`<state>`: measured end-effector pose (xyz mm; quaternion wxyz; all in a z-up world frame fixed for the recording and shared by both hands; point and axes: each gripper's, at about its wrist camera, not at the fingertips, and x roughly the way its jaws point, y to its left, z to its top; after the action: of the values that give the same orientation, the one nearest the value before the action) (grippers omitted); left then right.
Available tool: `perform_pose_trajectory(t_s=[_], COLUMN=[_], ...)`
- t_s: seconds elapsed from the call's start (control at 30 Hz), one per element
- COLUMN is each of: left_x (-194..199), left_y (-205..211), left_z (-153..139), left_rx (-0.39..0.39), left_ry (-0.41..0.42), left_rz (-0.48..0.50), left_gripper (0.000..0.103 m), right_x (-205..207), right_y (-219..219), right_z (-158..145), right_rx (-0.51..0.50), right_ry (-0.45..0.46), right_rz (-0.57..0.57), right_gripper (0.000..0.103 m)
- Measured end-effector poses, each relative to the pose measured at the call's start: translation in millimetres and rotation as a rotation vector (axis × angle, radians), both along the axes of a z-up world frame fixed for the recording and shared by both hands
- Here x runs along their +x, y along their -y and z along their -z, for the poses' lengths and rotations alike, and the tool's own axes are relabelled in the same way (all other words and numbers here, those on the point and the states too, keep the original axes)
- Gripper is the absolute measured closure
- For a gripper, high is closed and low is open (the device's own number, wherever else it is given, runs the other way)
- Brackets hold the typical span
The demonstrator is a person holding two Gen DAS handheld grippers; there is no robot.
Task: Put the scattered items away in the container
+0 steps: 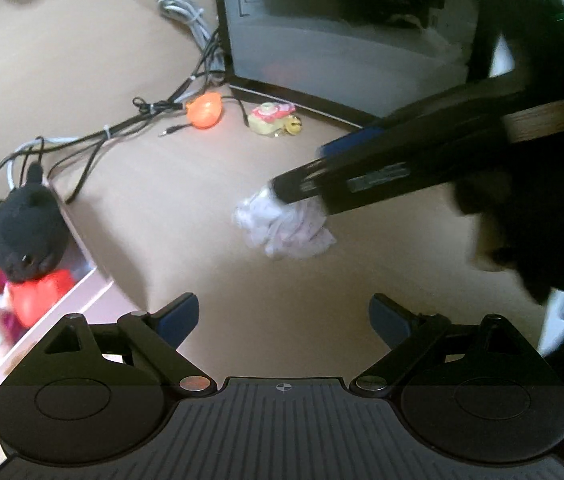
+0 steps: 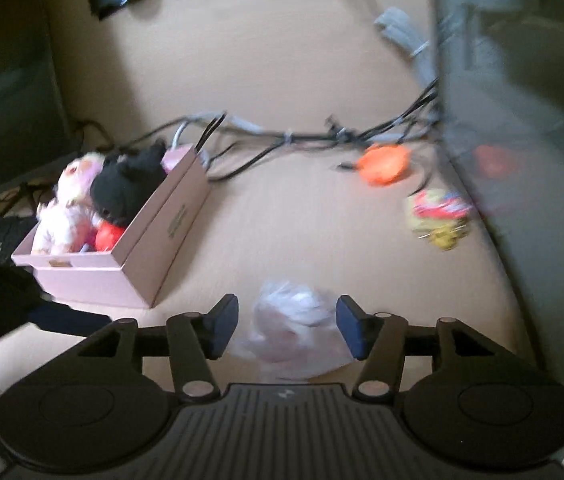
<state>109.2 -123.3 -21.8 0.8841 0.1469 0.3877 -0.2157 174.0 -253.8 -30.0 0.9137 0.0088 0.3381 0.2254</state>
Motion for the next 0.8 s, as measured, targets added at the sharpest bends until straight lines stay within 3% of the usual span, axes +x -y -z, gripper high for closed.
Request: perform_pose_trajectory(t_s=[0.3,0.33,0.37,0.43,0.47,0.6,0.8], left_x=[59,61,62,61,59,35,-5], left_y=[37,40,42,46,47,39,-19], left_z=[18,21,23,26,26,14,-3], left_rx=[-0.007,-0.011,-0.011,0.011,0.021,0.01,0.006], left_ry=[0.066,0.056,0.048,0.044,0.044,0.025,-0.059], left_rz=[-0.077,-0.071,-0.064,-0.067,-0.073,-0.055,-0.176], left_gripper=[0.011,0.023,0.041,0.065,0.07,0.072,0.072], right_x=[-34,-37,-41,-42,-41,-23,24], right_y=[51,54,58,61,62,47,-6], right_z=[-17,-19,-20,-21,-20,-17,-15], right_rx=[-0.015,-0.019,-0.023,-0.023,-0.022,-0.001,-0.025], right_ry=[0.049,0.051,0.052,0.053,0.051,0.045,0.104], right_rz=[0.141,0.146,0.151,0.145,0.139,0.086,0.019], right_gripper=[0.04,0.04,0.038,0.037,0.037,0.036,0.036])
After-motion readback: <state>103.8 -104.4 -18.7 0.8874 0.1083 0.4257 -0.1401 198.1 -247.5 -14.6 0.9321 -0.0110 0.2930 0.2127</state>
